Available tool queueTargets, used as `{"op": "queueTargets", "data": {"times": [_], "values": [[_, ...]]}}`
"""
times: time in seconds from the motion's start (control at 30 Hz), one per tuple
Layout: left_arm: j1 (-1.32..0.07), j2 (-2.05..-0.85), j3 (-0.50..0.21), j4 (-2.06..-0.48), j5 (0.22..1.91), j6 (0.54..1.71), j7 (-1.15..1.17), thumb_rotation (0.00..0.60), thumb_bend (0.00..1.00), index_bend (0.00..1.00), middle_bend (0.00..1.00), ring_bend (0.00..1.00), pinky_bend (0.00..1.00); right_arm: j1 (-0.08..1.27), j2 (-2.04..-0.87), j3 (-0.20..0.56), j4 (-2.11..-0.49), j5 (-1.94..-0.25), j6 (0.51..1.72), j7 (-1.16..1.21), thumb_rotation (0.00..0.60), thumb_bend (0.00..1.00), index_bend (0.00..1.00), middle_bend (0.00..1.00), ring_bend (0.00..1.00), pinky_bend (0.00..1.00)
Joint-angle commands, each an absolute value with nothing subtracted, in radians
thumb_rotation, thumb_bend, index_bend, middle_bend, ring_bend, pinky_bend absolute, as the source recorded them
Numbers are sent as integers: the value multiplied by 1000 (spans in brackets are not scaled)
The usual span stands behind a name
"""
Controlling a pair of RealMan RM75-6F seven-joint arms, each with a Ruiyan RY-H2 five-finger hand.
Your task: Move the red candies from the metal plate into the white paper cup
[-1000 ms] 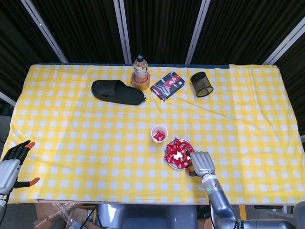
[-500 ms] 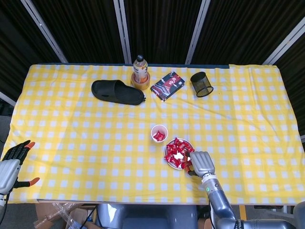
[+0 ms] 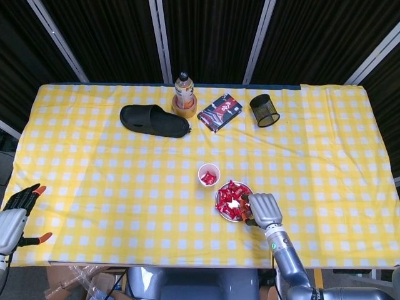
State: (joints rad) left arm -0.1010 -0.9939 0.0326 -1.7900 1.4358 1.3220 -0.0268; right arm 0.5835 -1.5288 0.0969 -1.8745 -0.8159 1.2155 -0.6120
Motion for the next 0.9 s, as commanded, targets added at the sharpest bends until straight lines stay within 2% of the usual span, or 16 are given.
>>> {"op": "queueTargets", "data": {"times": [0.03, 0.27, 0.5, 0.67, 0.9], "values": [[-101, -993, 33, -1791, 1436, 1322, -27, 600, 41, 0, 0, 0, 0, 590, -1515, 122, -1895, -822, 1222, -603, 600, 477, 525, 929, 899, 845], [-102, -993, 31, -1791, 1431, 1319, -26, 600, 41, 0, 0, 0, 0, 636, -1501, 216, -1915, -793, 1207, -587, 600, 477, 525, 929, 899, 845], [-105, -993, 28, -1789, 1419, 1311, -26, 600, 41, 0, 0, 0, 0, 719, -1537, 312, -1862, -736, 1168, -586, 600, 478, 524, 929, 899, 845], [-109, -992, 24, -1792, 1403, 1299, -30, 600, 41, 0, 0, 0, 0, 771, -1577, 345, -1807, -693, 1139, -590, 600, 478, 524, 929, 899, 845], [-113, -985, 23, -1801, 1393, 1287, -39, 600, 42, 0, 0, 0, 0, 817, -1636, 347, -1711, -645, 1110, -581, 600, 477, 525, 929, 899, 844]]}}
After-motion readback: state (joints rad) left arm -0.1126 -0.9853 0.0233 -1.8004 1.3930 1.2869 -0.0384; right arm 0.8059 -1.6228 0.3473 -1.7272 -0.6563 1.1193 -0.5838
